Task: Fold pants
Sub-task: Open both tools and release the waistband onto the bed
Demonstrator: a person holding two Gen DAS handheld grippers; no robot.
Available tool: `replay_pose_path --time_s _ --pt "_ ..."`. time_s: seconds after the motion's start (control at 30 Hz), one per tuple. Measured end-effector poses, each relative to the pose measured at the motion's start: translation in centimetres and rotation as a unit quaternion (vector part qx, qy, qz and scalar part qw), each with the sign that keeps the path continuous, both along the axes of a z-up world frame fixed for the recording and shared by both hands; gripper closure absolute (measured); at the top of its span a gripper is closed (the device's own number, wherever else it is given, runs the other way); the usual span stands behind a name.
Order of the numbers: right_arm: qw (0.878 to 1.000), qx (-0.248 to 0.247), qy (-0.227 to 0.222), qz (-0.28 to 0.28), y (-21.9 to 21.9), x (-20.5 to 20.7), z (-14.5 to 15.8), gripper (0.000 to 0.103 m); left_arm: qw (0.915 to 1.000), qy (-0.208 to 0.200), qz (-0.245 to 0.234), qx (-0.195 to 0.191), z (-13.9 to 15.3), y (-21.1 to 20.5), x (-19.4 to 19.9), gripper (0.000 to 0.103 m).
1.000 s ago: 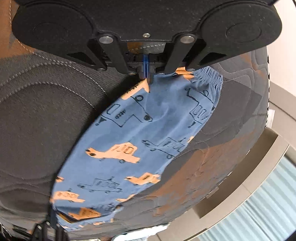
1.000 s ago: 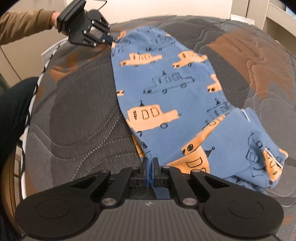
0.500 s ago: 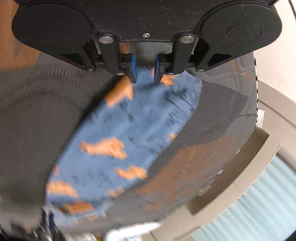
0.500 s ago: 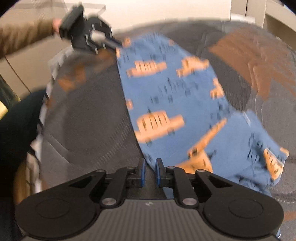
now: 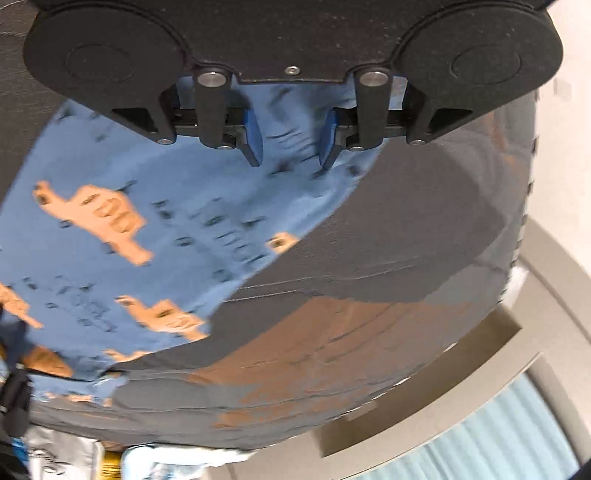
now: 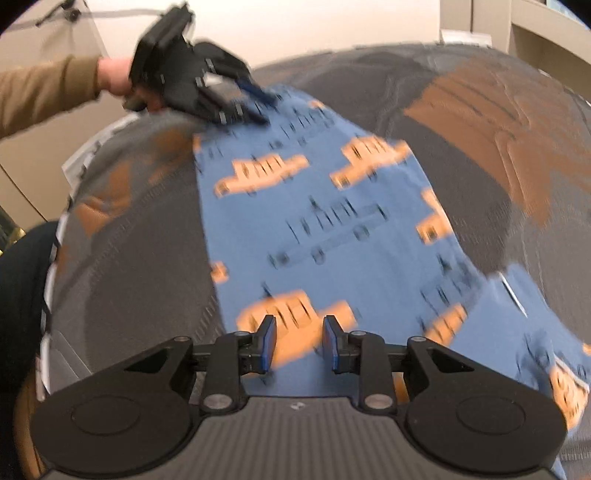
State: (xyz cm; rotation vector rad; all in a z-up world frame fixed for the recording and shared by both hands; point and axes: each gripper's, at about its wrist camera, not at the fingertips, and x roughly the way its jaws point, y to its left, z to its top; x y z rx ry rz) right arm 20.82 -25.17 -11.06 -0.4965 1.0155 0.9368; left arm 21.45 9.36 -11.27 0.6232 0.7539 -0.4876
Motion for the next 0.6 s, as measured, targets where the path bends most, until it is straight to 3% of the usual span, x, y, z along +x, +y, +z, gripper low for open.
replay_pose_path --time_s 0.23,0.33,0.43,0.5,0.57,0.6 --pt "0.998 0.051 0.003 -0.04 -1.7 -0.2 1.3 0.069 0.9999 -0.01 0.007 -0.006 1.6 0.2 -1.0 0.064" --pt "0.998 0.055 -0.005 -0.037 -1.4 -0.4 2.1 0.062 0.9999 -0.01 -0.006 -0.008 1.9 -1.0 -1.8 0.052" --pt "0.998 0.047 -0.006 -0.034 -1.1 -0.6 2.3 0.062 0.9998 -0.007 -0.014 -0.006 1.9 -2.3 -2.5 0.048" --pt "0.998 0.049 -0.008 -0.037 -1.2 -0.6 2.6 0.062 0.9998 -0.001 -0.014 -0.014 2.0 -3.1 -2.8 0.042" --pt "0.998 0.054 -0.012 -0.041 -1.3 -0.8 3.0 0.054 0.9996 0.002 -0.015 -0.024 2.1 -4.0 -3.0 0.018" --pt "0.997 0.056 -0.014 -0.044 -1.3 -0.9 3.1 0.05 0.9994 -0.001 -0.017 -0.029 2.3 -4.5 -3.3 0.013"
